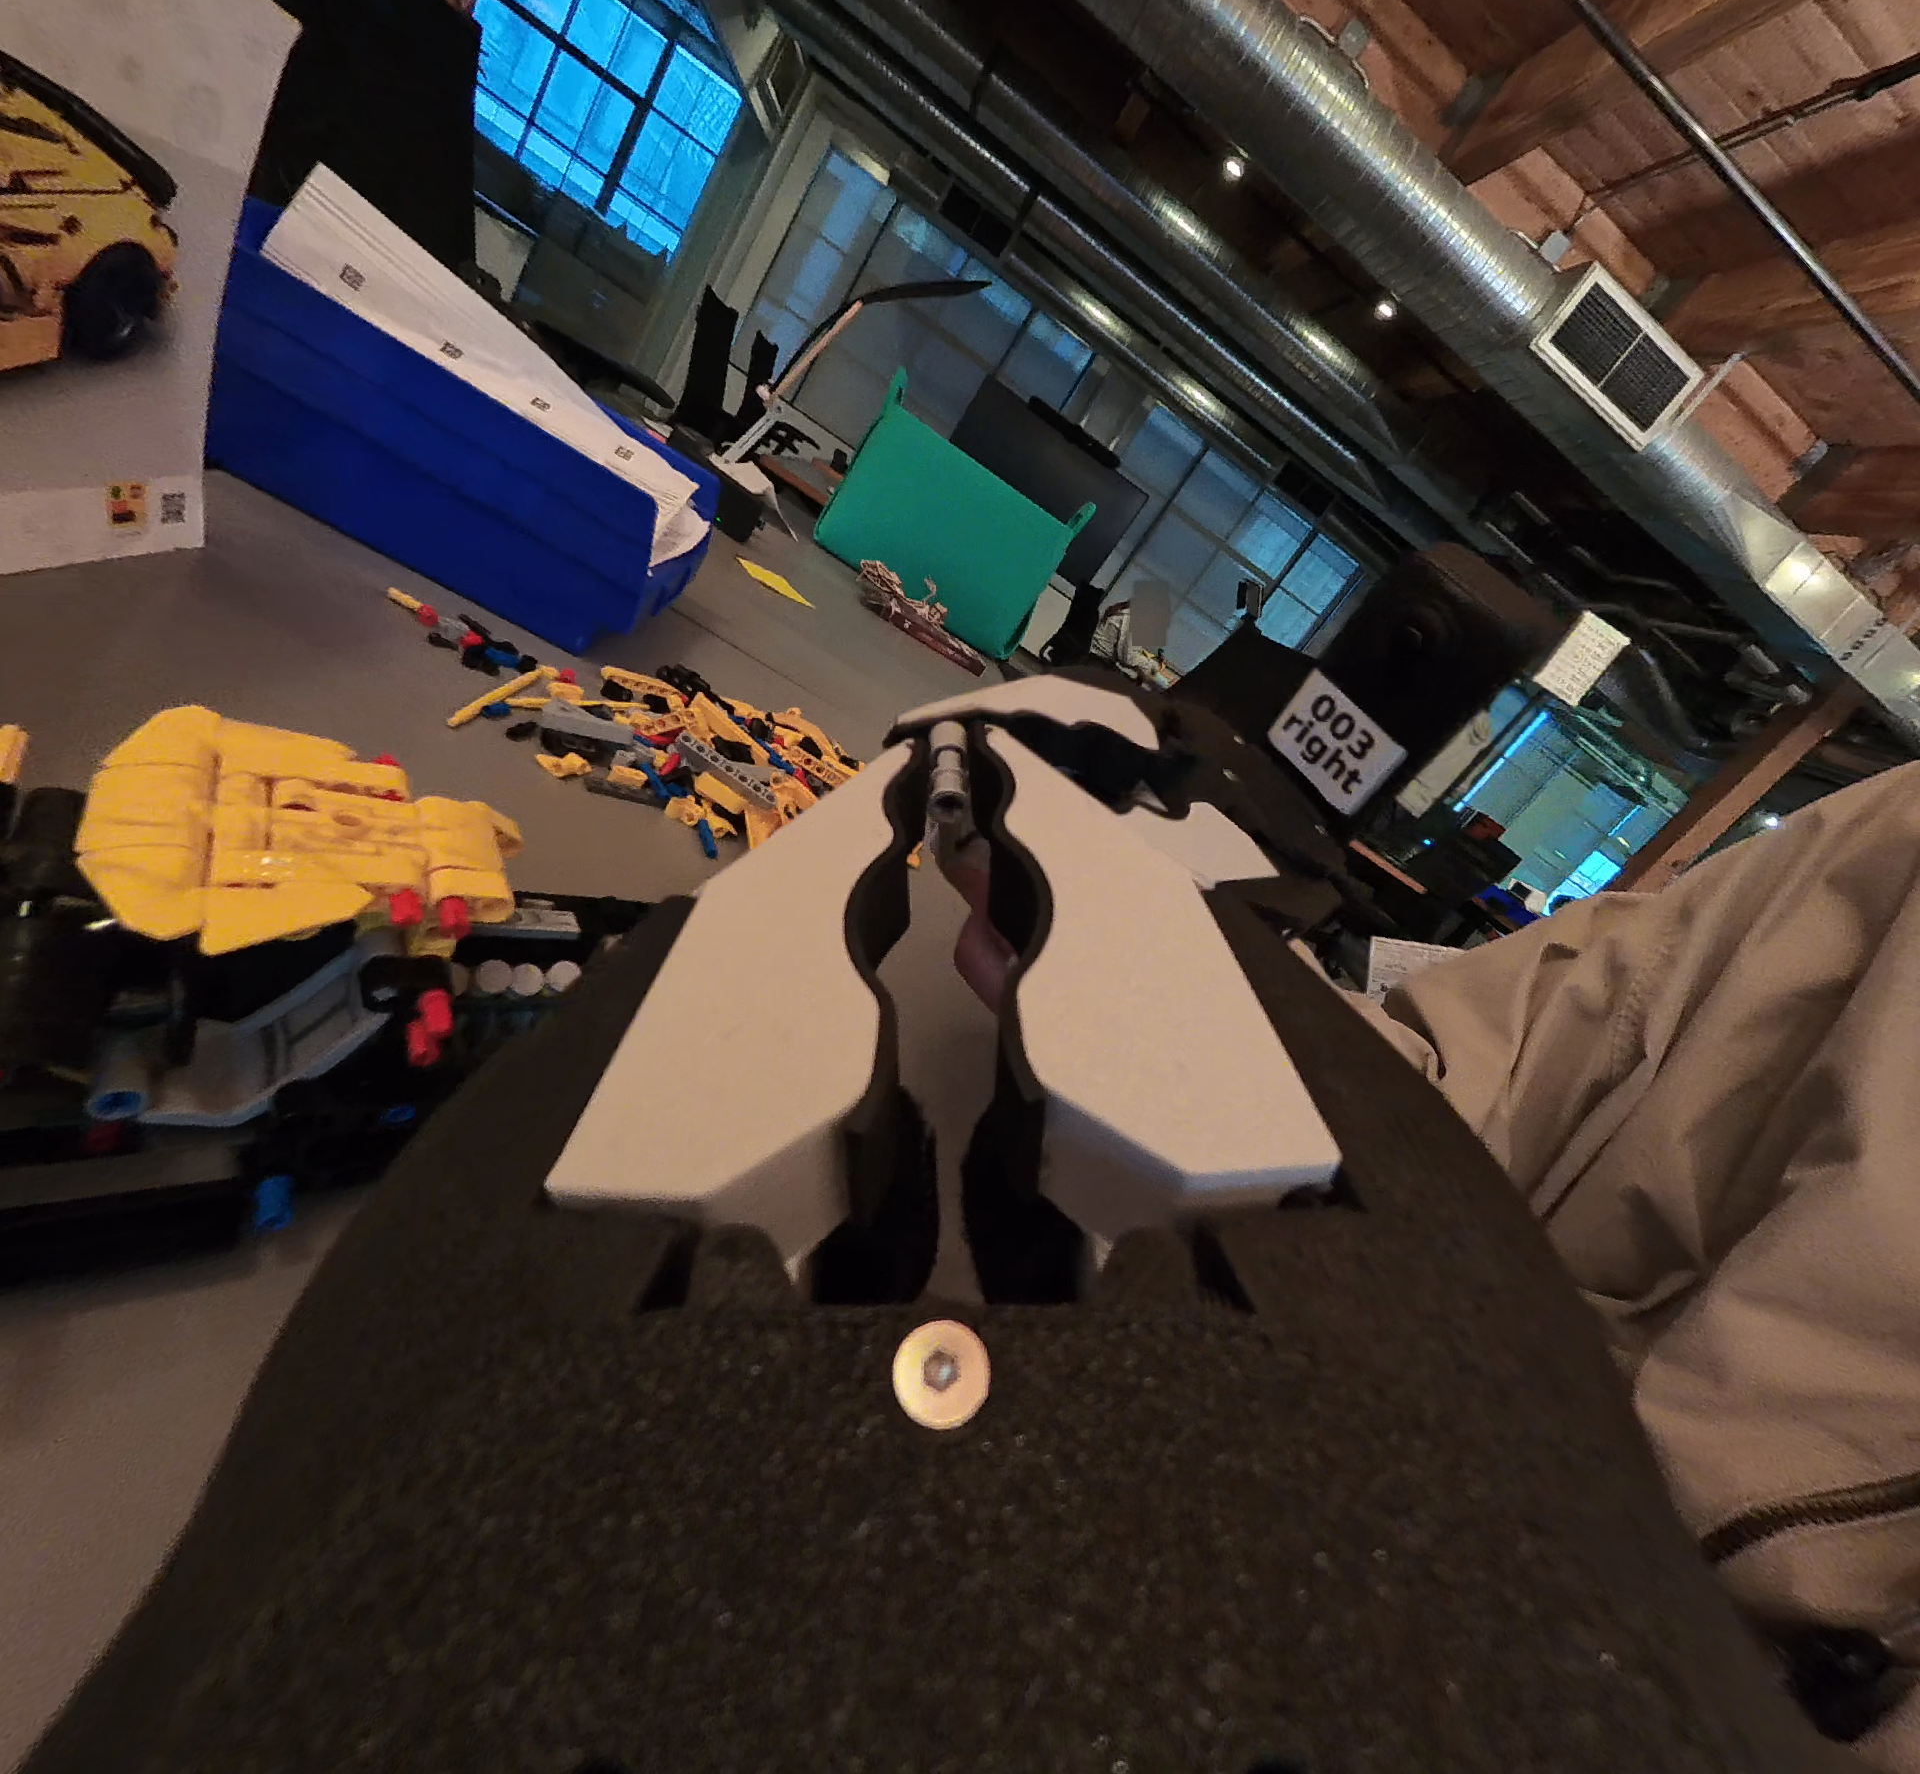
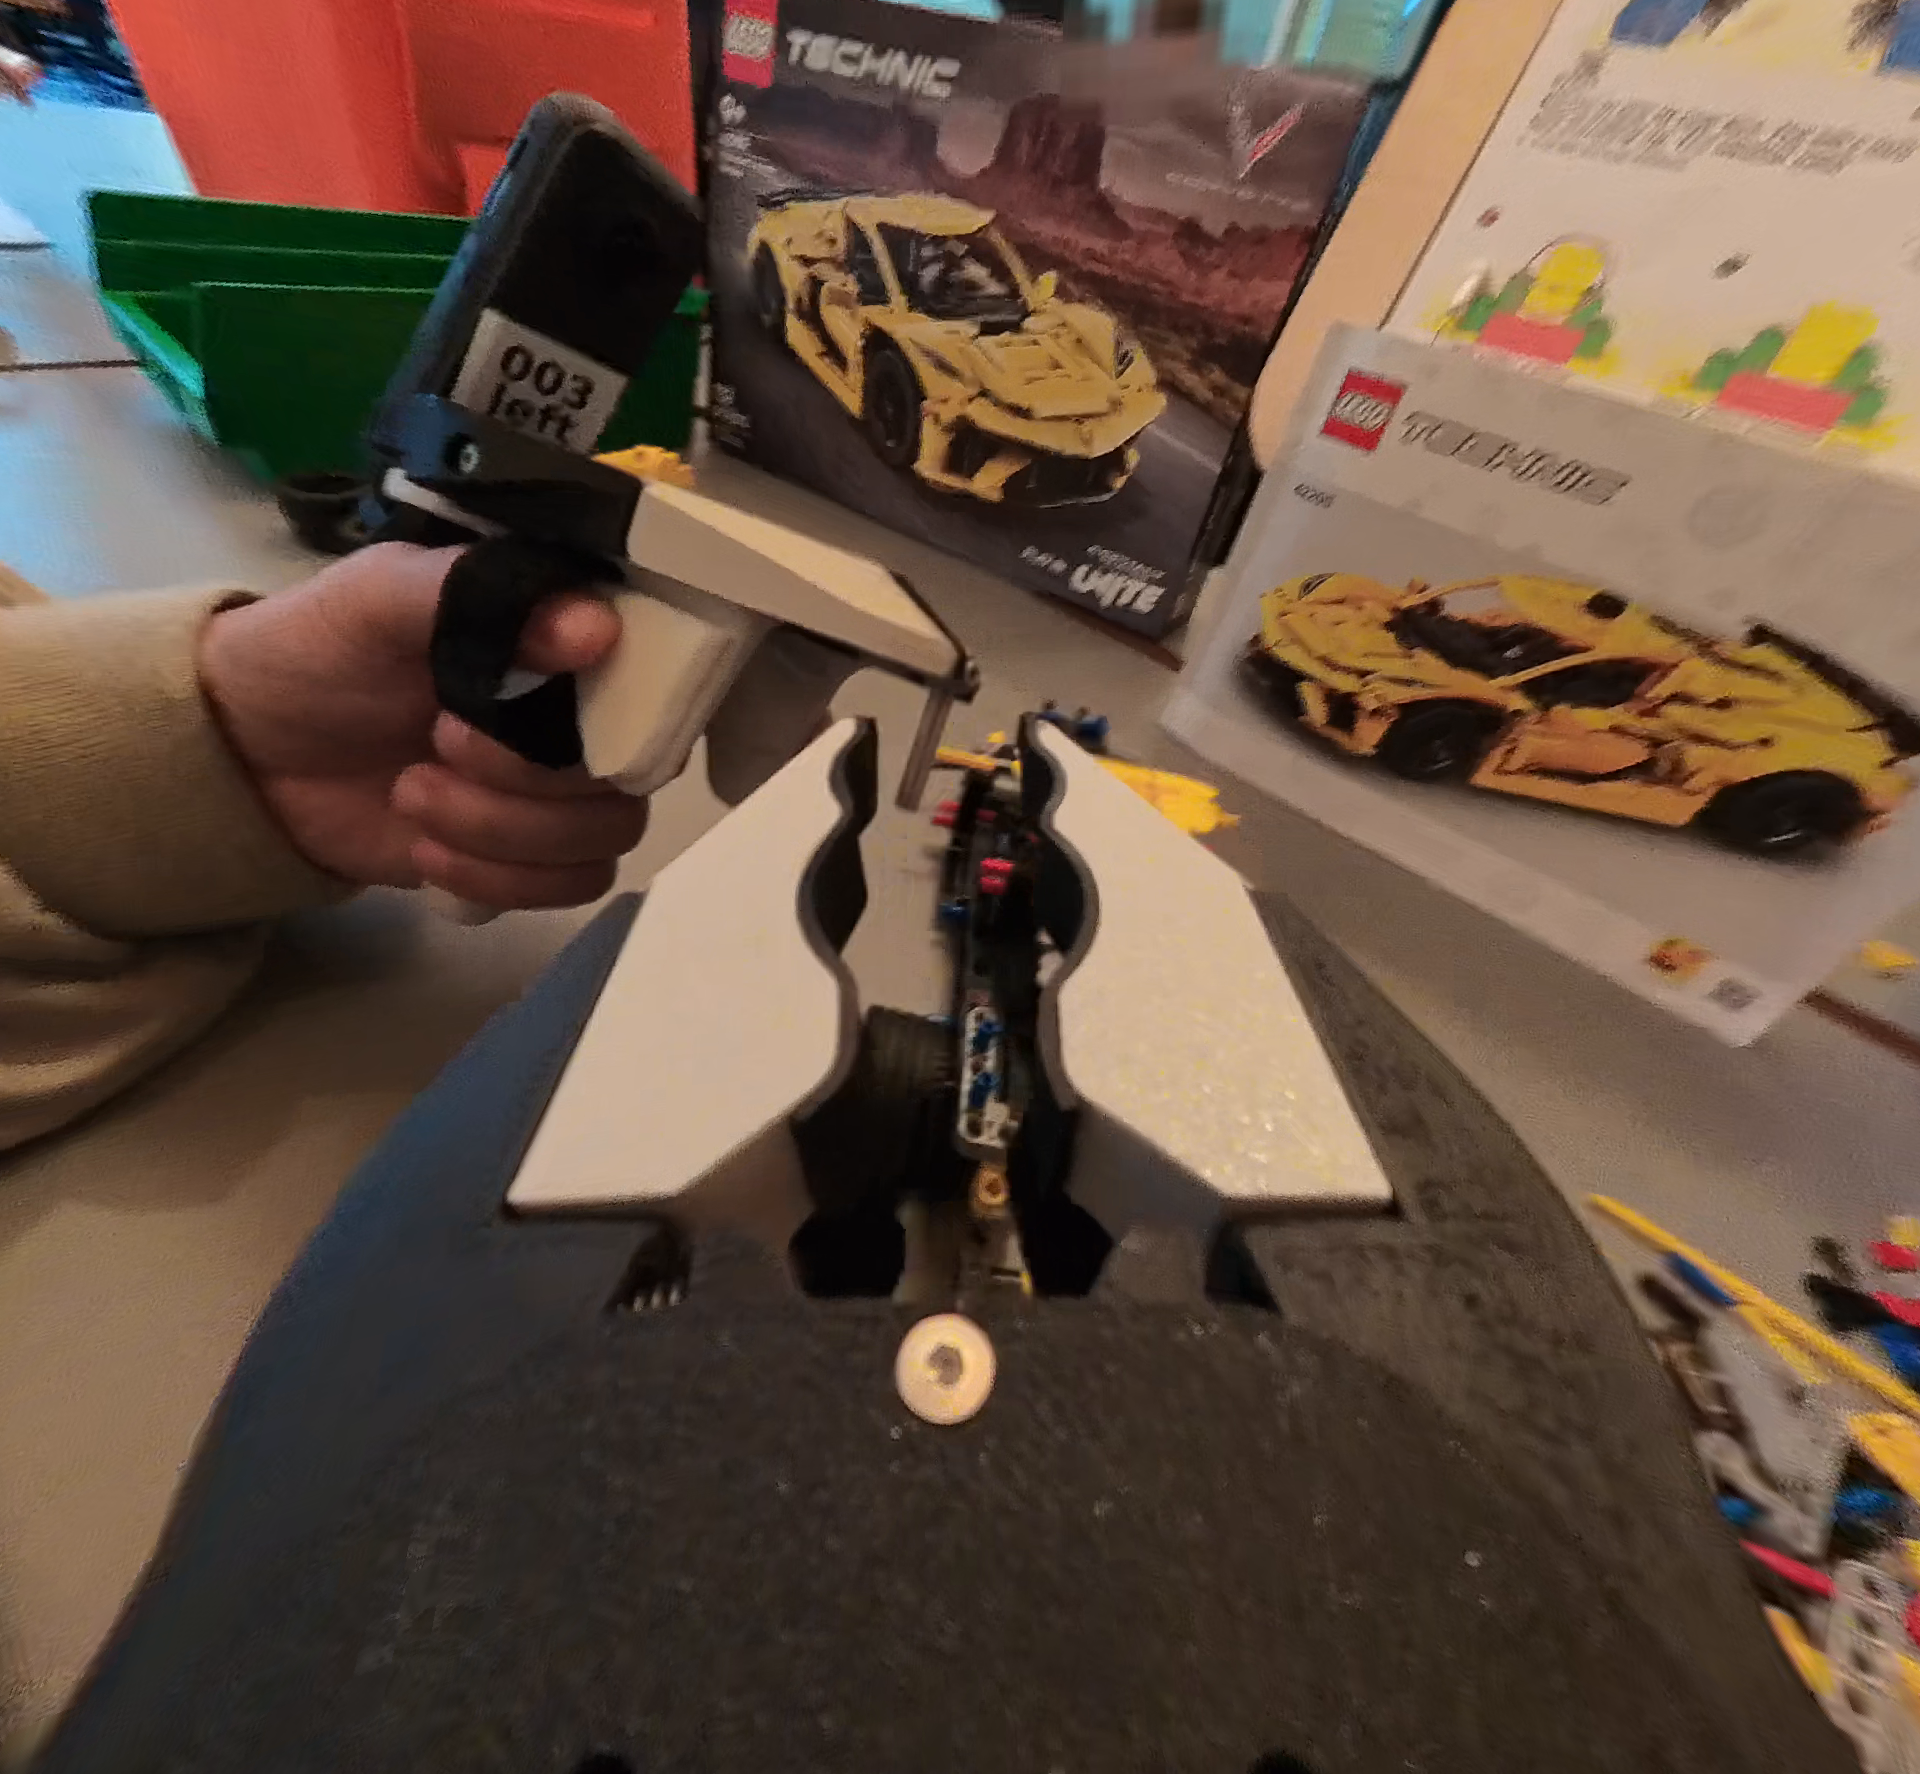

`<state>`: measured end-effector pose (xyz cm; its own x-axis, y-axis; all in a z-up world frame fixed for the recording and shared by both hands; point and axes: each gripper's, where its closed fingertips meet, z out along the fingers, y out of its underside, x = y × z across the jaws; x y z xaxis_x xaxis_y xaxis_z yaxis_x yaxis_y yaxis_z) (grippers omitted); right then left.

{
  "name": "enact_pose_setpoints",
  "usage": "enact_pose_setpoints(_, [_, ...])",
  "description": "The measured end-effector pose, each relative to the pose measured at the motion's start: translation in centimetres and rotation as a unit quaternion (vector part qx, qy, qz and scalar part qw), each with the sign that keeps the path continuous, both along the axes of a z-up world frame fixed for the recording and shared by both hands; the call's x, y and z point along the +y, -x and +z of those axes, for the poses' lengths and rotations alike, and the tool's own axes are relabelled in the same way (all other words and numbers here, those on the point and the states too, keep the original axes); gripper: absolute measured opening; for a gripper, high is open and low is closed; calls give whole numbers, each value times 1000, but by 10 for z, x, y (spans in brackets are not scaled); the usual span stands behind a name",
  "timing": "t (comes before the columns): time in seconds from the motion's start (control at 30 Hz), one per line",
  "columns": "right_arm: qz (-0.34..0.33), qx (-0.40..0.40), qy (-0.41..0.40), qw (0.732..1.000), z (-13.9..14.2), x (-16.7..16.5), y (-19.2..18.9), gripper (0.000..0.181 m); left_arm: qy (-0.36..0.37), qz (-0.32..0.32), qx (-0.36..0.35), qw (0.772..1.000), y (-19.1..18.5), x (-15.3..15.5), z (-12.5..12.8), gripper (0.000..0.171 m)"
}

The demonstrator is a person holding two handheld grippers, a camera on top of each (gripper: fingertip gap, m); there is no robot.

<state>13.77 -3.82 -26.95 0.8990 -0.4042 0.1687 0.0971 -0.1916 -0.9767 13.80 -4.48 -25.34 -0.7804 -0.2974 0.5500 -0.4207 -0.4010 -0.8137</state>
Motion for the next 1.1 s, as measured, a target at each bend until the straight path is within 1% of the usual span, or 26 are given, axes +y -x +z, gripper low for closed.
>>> enact_pose_setpoints(0.07, [29, 37, 13, 999, -11, 5, 5, 25, 7, -12, 0, 1000, 4, 0, 2, 6])
enact_pose_setpoints(0.13, [33, 30, 26, 999, -13, 7, 7, 5, -6, -18, -4, 1000, 7, -6, 1, 6])
enact_pose_setpoints(0.17, [20, 17, 26, 999, -11, 5, 3, 2, -9, -12, -16, 1000, 8, -5, 4, 6])
enact_pose_setpoints(0.2, [18, 17, 28, 999, -11, 3, 1, 2, -28, -6, -26, 999, 8, -6, 3, 7])
enact_pose_setpoints(0.27, [-1, 45, 42, 998, -20, -2, -8, 2, -117, 44, -56, 990, 2, -1, -7, 8])
enact_pose_setpoints(0.3, [-17, 36, 52, 998, -22, -5, -13, 2, -169, 79, -86, 979, -2, 3, -12, 10])
enact_pose_setpoints(0.33, [-33, 26, 64, 997, -24, -9, -18, 1, -220, 113, -119, 961, -4, 6, -14, 11])
enact_pose_setpoints(0.37, [-44, 23, 72, 996, -26, -11, -21, 1, -269, 142, -153, 940, -5, 7, -16, 11])
enact_pose_setpoints(0.47, [-61, 31, 82, 994, -32, -14, -25, 1, -396, 193, -230, 868, -7, 2, -25, 12])
enact_pose_setpoints(0.5, [-65, 24, 85, 994, -31, -14, -26, 1, -422, 209, -249, 846, -8, -1, -27, 15])
enact_pose_setpoints(0.57, [-67, 24, 92, 993, -33, -12, -26, 1, -468, 229, -271, 810, -12, -4, -34, 16])
enact_pose_setpoints(0.6, [-69, 24, 98, 993, -36, -11, -26, 1, -483, 238, -278, 796, -14, -5, -35, 17])
enact_pose_setpoints(0.7, [-70, 21, 108, 991, -39, -10, -27, 1, -513, 262, -284, 766, -20, -2, -37, 19])
enact_pose_setpoints(0.77, [-70, 20, 114, 991, -41, -9, -26, 1, -529, 267, -289, 751, -22, -3, -40, 17])
enact_pose_setpoints(0.83, [-64, 22, 118, 991, -43, -6, -23, 1, -543, 277, -297, 735, -23, -3, -41, 8])
enact_pose_setpoints(0.9, [-64, 22, 123, 990, -44, -6, -23, 1, -566, 281, -306, 712, -25, -1, -44, 6])
enact_pose_setpoints(0.93, [-60, 26, 125, 990, -46, -6, -23, 1, -577, 277, -307, 704, -25, -1, -46, 6])
enact_pose_setpoints(0.97, [-48, 37, 118, 991, -47, -5, -21, 1, -584, 271, -308, 700, -24, 0, -48, 5])
enact_pose_setpoints(1.03, [-5, 88, 83, 993, -46, -3, -13, 3, -587, 262, -315, 698, -22, 1, -49, 5])
enact_pose_setpoints(1.1, [58, 151, 44, 986, -40, -5, -4, 19, -598, 270, -331, 679, -23, 5, -46, 5])
